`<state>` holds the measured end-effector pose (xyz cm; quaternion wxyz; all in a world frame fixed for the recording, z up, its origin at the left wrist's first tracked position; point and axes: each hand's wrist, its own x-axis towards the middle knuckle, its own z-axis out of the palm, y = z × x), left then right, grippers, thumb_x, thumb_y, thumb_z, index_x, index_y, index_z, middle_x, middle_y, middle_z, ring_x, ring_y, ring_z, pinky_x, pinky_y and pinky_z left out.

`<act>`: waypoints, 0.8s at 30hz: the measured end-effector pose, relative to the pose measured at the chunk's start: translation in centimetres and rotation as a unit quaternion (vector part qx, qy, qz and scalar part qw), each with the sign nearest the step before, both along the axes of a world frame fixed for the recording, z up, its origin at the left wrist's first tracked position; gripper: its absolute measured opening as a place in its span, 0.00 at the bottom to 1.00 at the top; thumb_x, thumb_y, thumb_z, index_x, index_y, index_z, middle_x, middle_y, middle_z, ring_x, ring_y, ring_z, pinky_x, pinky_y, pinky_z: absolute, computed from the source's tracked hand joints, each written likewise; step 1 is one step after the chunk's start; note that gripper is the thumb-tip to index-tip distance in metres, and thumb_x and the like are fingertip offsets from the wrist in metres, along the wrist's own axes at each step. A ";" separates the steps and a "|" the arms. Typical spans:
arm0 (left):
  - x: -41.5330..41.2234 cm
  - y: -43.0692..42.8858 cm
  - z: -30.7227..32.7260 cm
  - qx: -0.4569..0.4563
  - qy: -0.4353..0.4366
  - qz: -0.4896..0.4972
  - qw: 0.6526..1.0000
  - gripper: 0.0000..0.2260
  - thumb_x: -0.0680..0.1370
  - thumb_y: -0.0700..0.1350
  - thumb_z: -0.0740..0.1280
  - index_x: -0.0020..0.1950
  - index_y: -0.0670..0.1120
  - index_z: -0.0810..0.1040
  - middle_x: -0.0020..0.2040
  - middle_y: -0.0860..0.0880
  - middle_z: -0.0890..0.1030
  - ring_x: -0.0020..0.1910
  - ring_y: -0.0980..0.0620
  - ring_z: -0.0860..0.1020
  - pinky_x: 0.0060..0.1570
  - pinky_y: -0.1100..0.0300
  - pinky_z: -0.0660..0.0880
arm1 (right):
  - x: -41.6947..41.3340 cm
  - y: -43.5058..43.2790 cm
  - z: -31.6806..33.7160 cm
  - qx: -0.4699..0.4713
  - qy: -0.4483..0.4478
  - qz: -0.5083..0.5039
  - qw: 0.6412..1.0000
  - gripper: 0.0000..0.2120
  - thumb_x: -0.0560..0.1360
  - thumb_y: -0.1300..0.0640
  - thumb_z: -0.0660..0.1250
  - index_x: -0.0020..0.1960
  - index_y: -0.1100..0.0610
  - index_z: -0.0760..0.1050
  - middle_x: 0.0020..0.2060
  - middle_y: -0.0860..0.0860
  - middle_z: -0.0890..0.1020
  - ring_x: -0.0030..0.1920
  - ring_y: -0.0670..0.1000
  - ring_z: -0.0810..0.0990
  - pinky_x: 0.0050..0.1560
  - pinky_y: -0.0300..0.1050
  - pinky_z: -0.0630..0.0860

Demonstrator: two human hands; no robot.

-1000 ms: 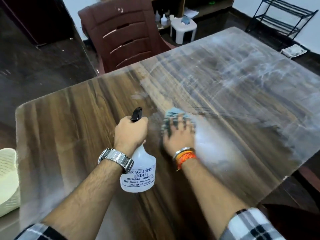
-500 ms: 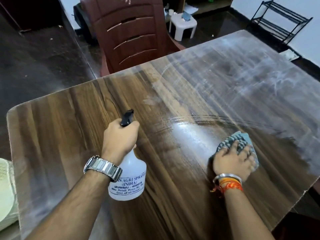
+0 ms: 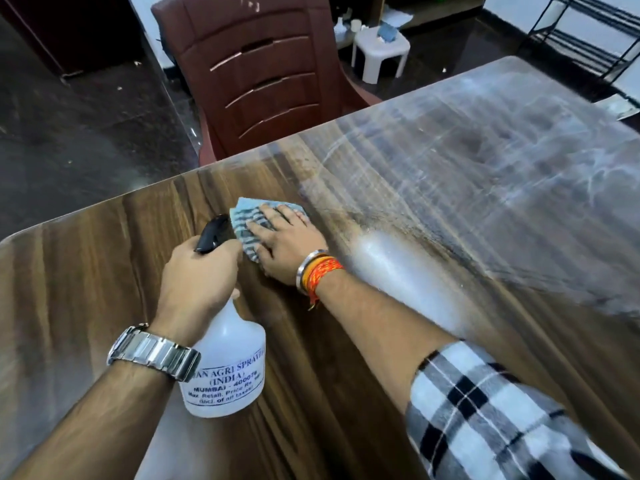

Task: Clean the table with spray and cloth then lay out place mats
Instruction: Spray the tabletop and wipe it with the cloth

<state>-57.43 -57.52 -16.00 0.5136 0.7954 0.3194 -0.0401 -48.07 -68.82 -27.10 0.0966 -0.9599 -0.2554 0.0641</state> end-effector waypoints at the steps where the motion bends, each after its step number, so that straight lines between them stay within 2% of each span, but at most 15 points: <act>1: 0.2 -0.1 0.0 0.003 0.001 0.001 1.000 0.05 0.73 0.44 0.66 0.41 0.43 0.78 0.36 0.47 0.79 0.33 0.44 0.79 0.33 0.60 0.71 | 1.4 -1.3 0.0 -0.006 -0.005 -0.001 1.000 0.24 0.77 0.44 0.56 0.73 0.44 0.64 0.76 0.51 0.59 0.74 0.58 0.59 0.73 0.55 0.53; 3: 0.8 -0.6 0.0 0.003 -0.002 0.004 1.000 0.04 0.74 0.43 0.66 0.41 0.43 0.78 0.34 0.48 0.78 0.34 0.44 0.78 0.32 0.60 0.69 | 4.9 -5.2 -0.3 -0.015 -0.016 -0.059 0.998 0.24 0.78 0.44 0.54 0.73 0.45 0.63 0.76 0.53 0.59 0.73 0.59 0.60 0.72 0.56 0.56; 5: 1.3 -0.9 0.0 -0.002 -0.004 0.001 1.000 0.04 0.74 0.43 0.66 0.41 0.44 0.78 0.32 0.49 0.77 0.32 0.45 0.78 0.34 0.58 0.70 | 8.4 -10.9 -0.7 -0.033 -0.035 -0.168 0.985 0.24 0.79 0.44 0.52 0.74 0.47 0.62 0.76 0.55 0.60 0.73 0.60 0.60 0.72 0.55 0.55; 8: 2.0 -1.1 -0.3 -0.009 0.000 0.004 1.000 0.05 0.72 0.44 0.65 0.42 0.44 0.78 0.34 0.48 0.79 0.31 0.45 0.78 0.37 0.55 0.73 | 11.0 -18.0 -0.7 -0.039 -0.022 -0.346 0.937 0.24 0.79 0.46 0.52 0.75 0.48 0.61 0.77 0.55 0.56 0.74 0.62 0.56 0.73 0.57 0.49; 11: 2.1 -0.5 -0.4 -0.013 -0.003 0.021 1.000 0.06 0.69 0.46 0.64 0.41 0.47 0.79 0.39 0.47 0.82 0.30 0.46 0.79 0.38 0.53 0.74 | 12.0 -18.3 -0.6 -0.028 0.001 -0.434 0.900 0.26 0.78 0.46 0.51 0.75 0.48 0.61 0.77 0.54 0.55 0.75 0.62 0.53 0.74 0.58 0.45; 13: 1.9 0.3 -0.1 -0.016 -0.003 0.029 0.999 0.06 0.66 0.47 0.64 0.41 0.51 0.78 0.41 0.47 0.83 0.29 0.46 0.79 0.40 0.51 0.74 | 12.9 -16.4 -0.3 -0.021 0.012 -0.449 0.893 0.27 0.77 0.45 0.50 0.76 0.49 0.59 0.77 0.53 0.53 0.75 0.62 0.51 0.73 0.59 0.42; 16: 1.2 2.0 0.4 -0.004 -0.008 0.049 0.999 0.05 0.66 0.47 0.64 0.40 0.53 0.79 0.42 0.46 0.84 0.26 0.48 0.78 0.42 0.48 0.73 | 14.7 -10.9 -0.3 -0.025 0.020 -0.383 0.923 0.27 0.77 0.44 0.49 0.76 0.49 0.59 0.77 0.54 0.54 0.75 0.63 0.52 0.73 0.60 0.44; 18: 0.9 3.3 0.7 0.008 -0.014 0.061 0.998 0.05 0.66 0.48 0.64 0.37 0.57 0.78 0.42 0.46 0.84 0.26 0.48 0.78 0.42 0.48 0.73 | 15.1 -4.7 0.0 -0.048 -0.005 -0.278 0.959 0.27 0.77 0.43 0.48 0.74 0.49 0.61 0.76 0.56 0.59 0.74 0.63 0.57 0.72 0.63 0.51; 21: 0.7 4.6 0.7 0.011 -0.022 0.077 0.997 0.06 0.64 0.48 0.64 0.39 0.53 0.77 0.41 0.46 0.83 0.25 0.48 0.77 0.42 0.47 0.73 | 12.1 5.9 0.8 -0.048 -0.053 -0.071 0.995 0.24 0.78 0.45 0.49 0.71 0.49 0.67 0.71 0.55 0.68 0.70 0.60 0.66 0.68 0.61 0.61; 22: 0.7 4.8 0.7 0.011 -0.023 0.084 0.996 0.07 0.64 0.48 0.64 0.40 0.51 0.77 0.41 0.46 0.83 0.25 0.48 0.76 0.43 0.47 0.73 | 10.5 9.0 0.9 -0.036 -0.053 0.002 0.998 0.23 0.78 0.46 0.50 0.71 0.48 0.67 0.71 0.54 0.68 0.70 0.59 0.66 0.68 0.60 0.62; 24: 0.9 5.0 0.7 0.005 -0.023 0.096 0.995 0.08 0.62 0.47 0.64 0.39 0.50 0.78 0.41 0.45 0.83 0.27 0.46 0.76 0.42 0.47 0.72 | 7.7 13.2 0.7 -0.015 -0.023 0.103 0.994 0.24 0.78 0.44 0.51 0.73 0.45 0.64 0.75 0.51 0.63 0.73 0.57 0.61 0.72 0.57 0.55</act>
